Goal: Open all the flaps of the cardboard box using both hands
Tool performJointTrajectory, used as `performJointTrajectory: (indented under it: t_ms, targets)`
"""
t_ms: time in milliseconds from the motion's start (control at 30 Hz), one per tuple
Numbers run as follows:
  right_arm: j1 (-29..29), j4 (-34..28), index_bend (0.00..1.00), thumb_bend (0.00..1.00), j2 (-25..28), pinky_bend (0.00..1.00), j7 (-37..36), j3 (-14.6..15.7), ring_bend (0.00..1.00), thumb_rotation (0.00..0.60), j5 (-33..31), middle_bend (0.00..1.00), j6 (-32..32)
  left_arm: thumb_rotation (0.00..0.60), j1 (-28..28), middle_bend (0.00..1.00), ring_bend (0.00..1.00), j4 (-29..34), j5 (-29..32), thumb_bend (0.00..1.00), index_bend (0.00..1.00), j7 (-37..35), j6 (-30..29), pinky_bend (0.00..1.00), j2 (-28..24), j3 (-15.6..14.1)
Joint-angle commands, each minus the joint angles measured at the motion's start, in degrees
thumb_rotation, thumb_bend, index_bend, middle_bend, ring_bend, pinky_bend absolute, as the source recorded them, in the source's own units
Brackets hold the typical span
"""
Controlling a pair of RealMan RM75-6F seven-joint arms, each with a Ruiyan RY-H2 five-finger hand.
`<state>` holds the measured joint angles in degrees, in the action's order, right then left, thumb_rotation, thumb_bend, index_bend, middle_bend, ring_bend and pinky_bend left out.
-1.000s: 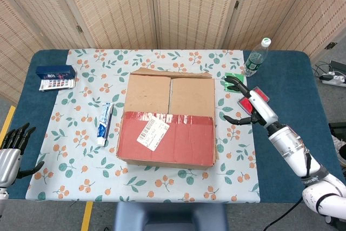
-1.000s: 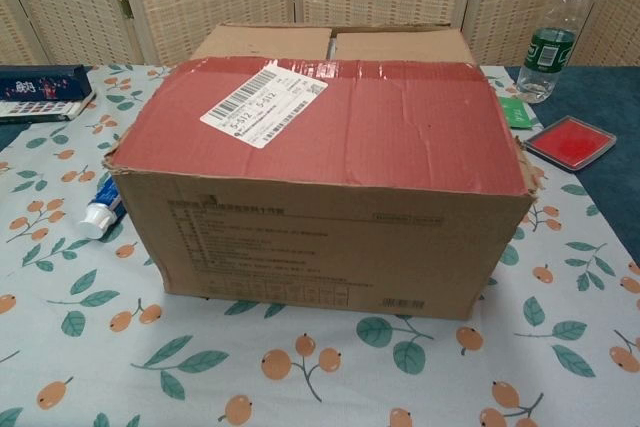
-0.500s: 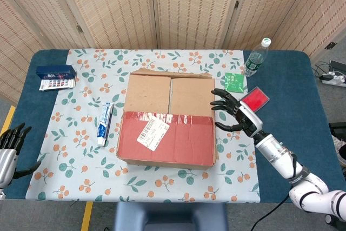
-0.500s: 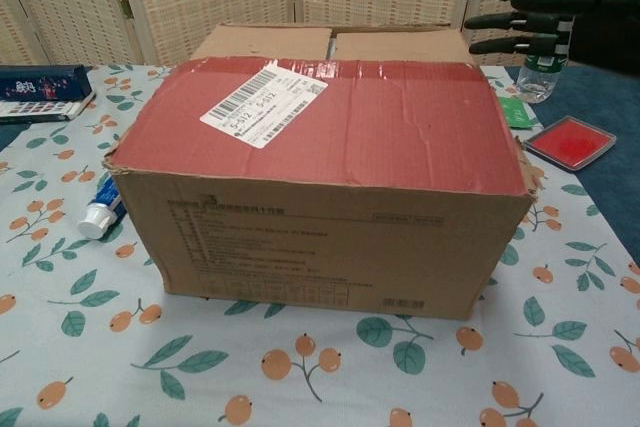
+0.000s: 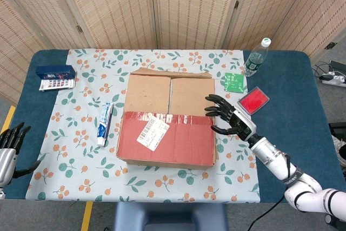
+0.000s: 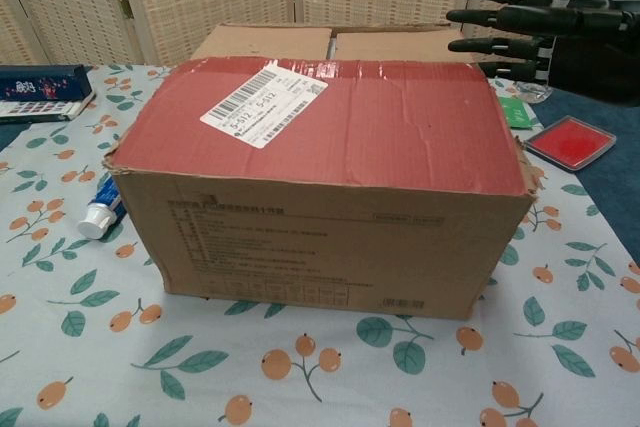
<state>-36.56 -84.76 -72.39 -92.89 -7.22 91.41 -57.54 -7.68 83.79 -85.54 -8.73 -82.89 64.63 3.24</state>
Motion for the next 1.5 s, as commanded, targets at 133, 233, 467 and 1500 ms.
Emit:
performJointTrajectory:
  t_ms: [133, 233, 467, 1500]
  targets:
    - [-0.2, -1.2, 0.10, 0.30, 0.5, 0.23, -1.8, 1.6, 0.20, 0.600, 1.0, 0.11, -0.8, 0.600, 0.0, 0.00, 0.00, 0.2, -0.2, 0.26, 0.00, 0.4, -0.3, 0.00, 0.1, 0.0]
    - [-0.4, -1.3, 0.10, 0.30, 0.3, 0.23, -2.8, 2.3, 0.20, 0.600, 1.7, 0.11, -1.5, 0.600, 0.0, 0.00, 0.00, 0.2, -0.3, 0.26, 0.00, 0.5, -0.4, 0.00, 0.1, 0.0]
    - [-0.4, -1.4, 0.10, 0.30, 0.7, 0.24, -5.1, 2.7, 0.20, 0.600, 2.4, 0.11, -4.2, 0.600, 0.0, 0.00, 0.00, 0.2, -0.1, 0.26, 0.00, 0.9, -0.5, 0.00, 0.2, 0.1]
    - [2.3, -18.7, 0.10, 0.30, 11.7, 0.23, 2.4, 7.6, 0.20, 0.600, 11.8, 0.10, -18.8, 0.600, 0.1, 0.00, 0.00, 0.5, -0.5, 0.26, 0.00, 1.9, -1.0, 0.00, 0.5, -0.1]
